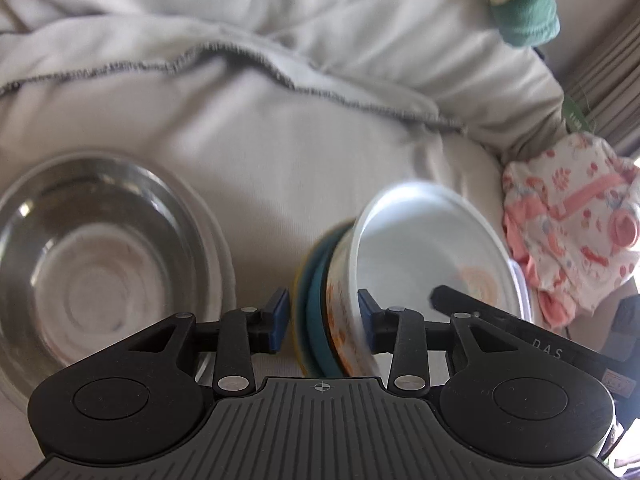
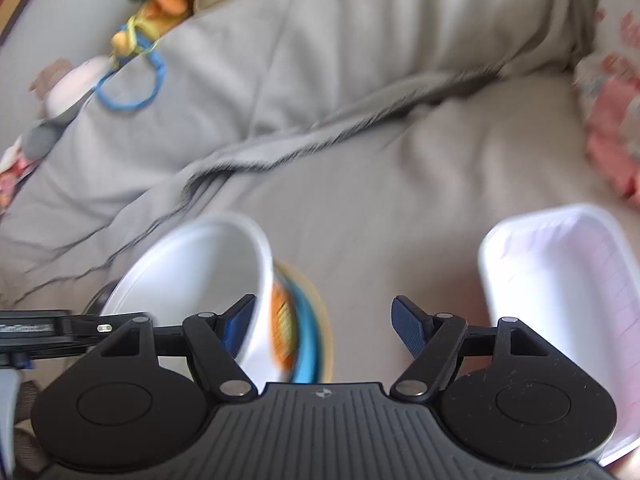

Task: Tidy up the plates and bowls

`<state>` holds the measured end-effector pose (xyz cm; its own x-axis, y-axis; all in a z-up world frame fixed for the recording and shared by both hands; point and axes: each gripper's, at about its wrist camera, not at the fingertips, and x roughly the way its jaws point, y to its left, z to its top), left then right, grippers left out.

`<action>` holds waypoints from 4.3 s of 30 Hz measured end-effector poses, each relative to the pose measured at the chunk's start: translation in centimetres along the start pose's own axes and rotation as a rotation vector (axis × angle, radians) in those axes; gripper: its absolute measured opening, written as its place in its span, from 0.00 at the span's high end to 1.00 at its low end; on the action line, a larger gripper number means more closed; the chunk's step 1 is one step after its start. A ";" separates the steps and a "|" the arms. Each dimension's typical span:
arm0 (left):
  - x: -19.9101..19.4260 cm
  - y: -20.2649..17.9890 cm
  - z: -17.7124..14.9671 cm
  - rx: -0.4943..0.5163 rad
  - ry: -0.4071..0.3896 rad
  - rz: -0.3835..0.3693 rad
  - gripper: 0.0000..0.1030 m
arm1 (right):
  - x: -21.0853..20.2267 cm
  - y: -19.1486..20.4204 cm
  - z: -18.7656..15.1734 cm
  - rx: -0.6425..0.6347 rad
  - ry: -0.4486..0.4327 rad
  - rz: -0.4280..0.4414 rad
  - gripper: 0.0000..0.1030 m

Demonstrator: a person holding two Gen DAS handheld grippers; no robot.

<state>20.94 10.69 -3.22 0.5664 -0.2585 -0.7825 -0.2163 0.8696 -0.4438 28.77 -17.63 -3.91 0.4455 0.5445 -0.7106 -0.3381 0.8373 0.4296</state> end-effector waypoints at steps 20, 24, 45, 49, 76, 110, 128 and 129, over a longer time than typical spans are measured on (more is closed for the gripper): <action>1.9 -0.5 -1.4 -0.005 0.081 0.032 0.60 | 2.3 1.9 -3.4 -0.011 0.157 0.111 0.35; 0.7 0.3 -2.4 -0.044 0.109 0.022 0.60 | 2.1 2.1 -4.2 0.001 0.169 0.119 0.35; -1.6 0.1 -5.4 0.012 0.124 0.073 0.60 | -1.3 2.6 -6.4 -0.025 0.082 0.100 0.35; -1.4 -0.4 -4.8 0.029 0.104 0.088 0.59 | -1.1 2.2 -4.9 0.000 0.042 0.057 0.35; -2.6 1.1 -4.2 0.016 0.107 -0.017 0.47 | 0.7 2.9 -6.3 -0.005 0.190 0.084 0.34; -1.2 0.4 -4.2 0.055 0.143 0.034 0.47 | 2.7 2.6 -5.2 0.014 0.288 0.100 0.34; -0.8 0.8 -5.3 0.006 0.201 -0.028 0.42 | 1.1 3.8 -6.1 -0.049 0.263 0.095 0.36; -0.7 0.8 -5.2 -0.002 0.203 -0.031 0.42 | 1.2 3.8 -6.1 -0.048 0.264 0.091 0.36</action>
<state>16.25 9.37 -5.33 0.4011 -0.3648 -0.8403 -0.2029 0.8591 -0.4698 22.97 -14.13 -6.55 0.1826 0.5802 -0.7938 -0.4086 0.7791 0.4754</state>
